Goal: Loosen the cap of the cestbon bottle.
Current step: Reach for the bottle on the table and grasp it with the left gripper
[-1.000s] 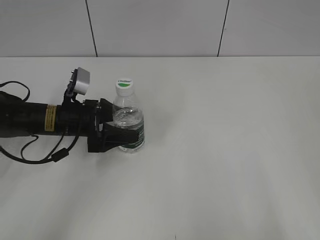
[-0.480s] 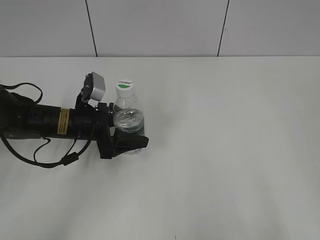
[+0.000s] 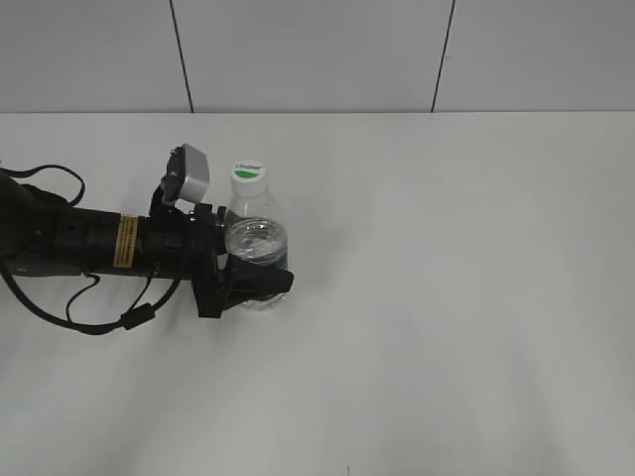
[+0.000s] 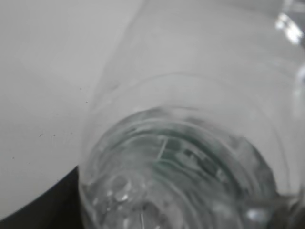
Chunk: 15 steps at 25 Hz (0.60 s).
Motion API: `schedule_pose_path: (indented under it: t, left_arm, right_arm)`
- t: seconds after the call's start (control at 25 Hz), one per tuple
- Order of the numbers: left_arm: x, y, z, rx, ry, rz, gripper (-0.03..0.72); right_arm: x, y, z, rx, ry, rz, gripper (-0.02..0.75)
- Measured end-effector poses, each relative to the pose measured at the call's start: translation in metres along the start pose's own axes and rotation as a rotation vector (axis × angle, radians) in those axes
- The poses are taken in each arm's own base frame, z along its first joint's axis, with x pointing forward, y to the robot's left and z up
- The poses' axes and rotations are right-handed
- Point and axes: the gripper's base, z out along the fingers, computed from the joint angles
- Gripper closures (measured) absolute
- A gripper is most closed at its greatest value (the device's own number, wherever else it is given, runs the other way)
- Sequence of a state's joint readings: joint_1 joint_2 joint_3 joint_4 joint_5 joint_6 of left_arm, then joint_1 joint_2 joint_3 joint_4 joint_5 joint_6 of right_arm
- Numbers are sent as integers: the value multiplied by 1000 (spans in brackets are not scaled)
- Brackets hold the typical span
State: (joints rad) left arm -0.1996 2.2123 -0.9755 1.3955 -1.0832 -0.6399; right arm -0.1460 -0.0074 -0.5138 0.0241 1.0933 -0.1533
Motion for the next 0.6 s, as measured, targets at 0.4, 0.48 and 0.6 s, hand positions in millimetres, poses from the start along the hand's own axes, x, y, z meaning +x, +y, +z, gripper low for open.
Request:
schedule_pose_path:
  t: [0.4,0.48,0.6]
  left_arm:
    - [1,0,0,5,4,8,271]
    - [1,0,0,5,4,9,271]
    - [1,0,0,5,4,9,271]
  right_arm:
    - [0,0,0,0,0,0,193]
    - [0,0,0,0,0,0,193]
    - [0,0,0,0,0,0,193]
